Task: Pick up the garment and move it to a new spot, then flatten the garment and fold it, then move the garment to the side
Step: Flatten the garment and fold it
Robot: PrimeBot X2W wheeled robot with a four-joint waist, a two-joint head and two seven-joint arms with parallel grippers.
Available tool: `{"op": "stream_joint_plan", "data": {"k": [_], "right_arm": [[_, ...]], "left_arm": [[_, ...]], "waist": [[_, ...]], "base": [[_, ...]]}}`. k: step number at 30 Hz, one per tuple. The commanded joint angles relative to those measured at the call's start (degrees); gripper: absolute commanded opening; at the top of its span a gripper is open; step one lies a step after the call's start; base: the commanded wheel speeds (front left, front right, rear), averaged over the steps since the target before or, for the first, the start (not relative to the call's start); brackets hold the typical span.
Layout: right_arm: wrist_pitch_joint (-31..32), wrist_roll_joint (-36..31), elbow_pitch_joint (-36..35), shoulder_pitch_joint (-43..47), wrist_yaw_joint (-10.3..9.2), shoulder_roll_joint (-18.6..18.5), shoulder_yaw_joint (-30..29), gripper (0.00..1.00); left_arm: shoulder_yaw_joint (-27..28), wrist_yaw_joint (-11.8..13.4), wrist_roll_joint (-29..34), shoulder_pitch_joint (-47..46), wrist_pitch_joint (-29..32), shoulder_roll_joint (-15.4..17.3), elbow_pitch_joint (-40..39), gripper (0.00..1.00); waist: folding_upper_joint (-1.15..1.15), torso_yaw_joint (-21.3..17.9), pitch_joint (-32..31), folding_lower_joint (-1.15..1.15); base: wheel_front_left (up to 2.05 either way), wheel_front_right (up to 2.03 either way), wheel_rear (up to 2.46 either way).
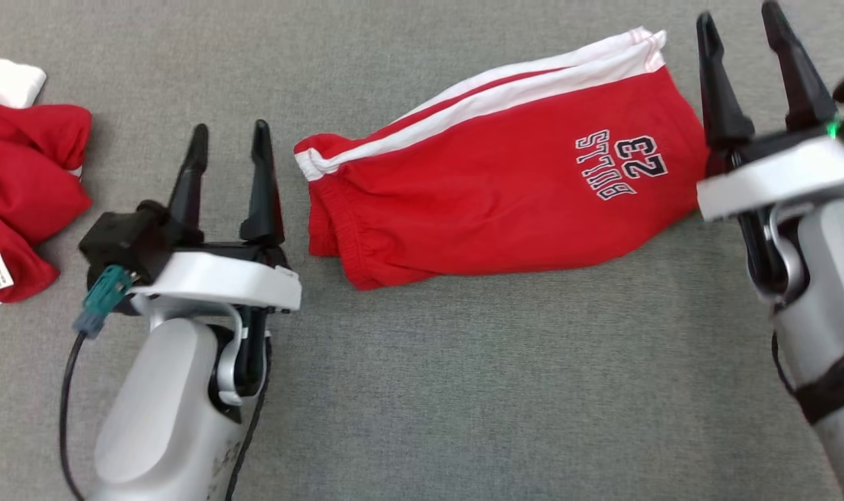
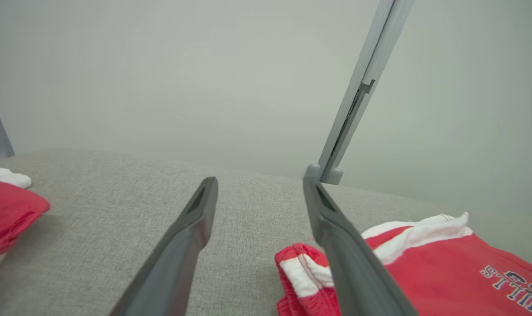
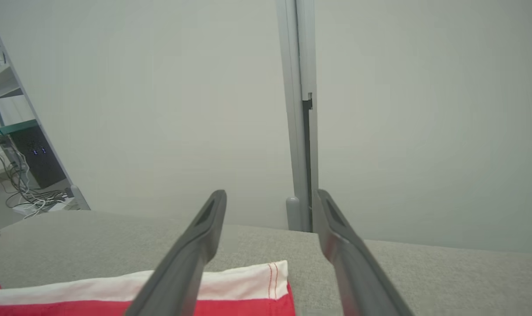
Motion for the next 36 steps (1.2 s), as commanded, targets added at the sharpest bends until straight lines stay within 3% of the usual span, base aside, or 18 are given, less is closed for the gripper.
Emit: {"op": "stream_joint_plan", "data": {"k": [1,9,19,36], "right_arm": [[-0.32,-0.71,-1.47,2.57,0.00,0.13,-0.91,1.00],[0.04,-4.95,-11.52,17.40,0.00,1.38,-6.19,1.00],[5.54,-7.85,-23.85,33.33,0.00,4.26,-10.23,1.00],[10.75,-9.81,-31.26,39.17,0.00,6.16,-12.59,1.00]], "left_arm": [[0.81,0.28,1.02,1.43,-0.22,0.38,-1.20,1.00],[4.02,-0.20,7.38,8.52,-0.27,1.70,-6.29,1.00],[2.77,-0.37,11.00,15.18,-0.28,2.40,-5.64,1.00],[0.93,0.67,12.30,17.37,-0.13,3.20,-4.76,1.00]], "waist": [[0.00,-0.85,-1.07,0.00],[0.00,-3.27,-4.83,0.00],[0.00,-5.23,-8.56,0.00],[0.00,-5.90,-10.17,0.00]], "base": [[0.00,0.00,0.00],[0.00,0.00,0.00],[0.00,0.00,0.00],[0.00,0.00,0.00]]}}
